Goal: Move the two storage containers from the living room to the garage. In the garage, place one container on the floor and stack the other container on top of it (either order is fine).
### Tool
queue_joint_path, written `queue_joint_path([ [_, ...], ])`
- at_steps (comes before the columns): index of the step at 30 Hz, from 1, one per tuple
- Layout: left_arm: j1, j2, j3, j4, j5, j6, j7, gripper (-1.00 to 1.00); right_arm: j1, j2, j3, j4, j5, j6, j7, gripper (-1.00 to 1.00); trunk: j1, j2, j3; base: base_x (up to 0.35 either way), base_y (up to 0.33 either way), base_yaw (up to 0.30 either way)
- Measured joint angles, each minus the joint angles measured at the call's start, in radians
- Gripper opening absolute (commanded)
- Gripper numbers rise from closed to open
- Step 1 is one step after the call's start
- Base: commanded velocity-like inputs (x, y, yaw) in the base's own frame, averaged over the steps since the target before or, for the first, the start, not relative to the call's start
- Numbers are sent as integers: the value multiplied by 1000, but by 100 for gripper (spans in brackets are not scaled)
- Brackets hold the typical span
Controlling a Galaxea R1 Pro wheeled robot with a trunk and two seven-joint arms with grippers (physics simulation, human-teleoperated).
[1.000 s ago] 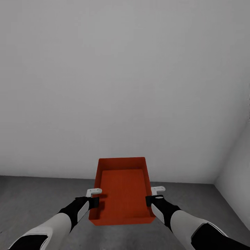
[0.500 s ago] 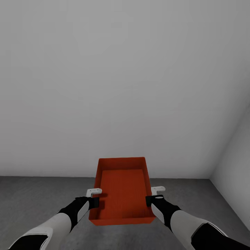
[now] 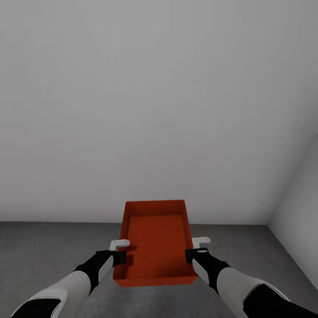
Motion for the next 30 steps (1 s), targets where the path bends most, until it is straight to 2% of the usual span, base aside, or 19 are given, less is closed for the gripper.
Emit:
queue_joint_path([
  [12, 0, 0, 0, 0, 0, 0, 0, -100, 0, 0, 1, 0, -1, 0, -1, -100, 46, -84, -57, 0, 0, -18],
  [30, 0, 0, 0, 0, 0, 0, 1, -100, 0, 0, 2, 0, -3, 0, -1, -100, 115, -210, -141, 0, 0, -152],
])
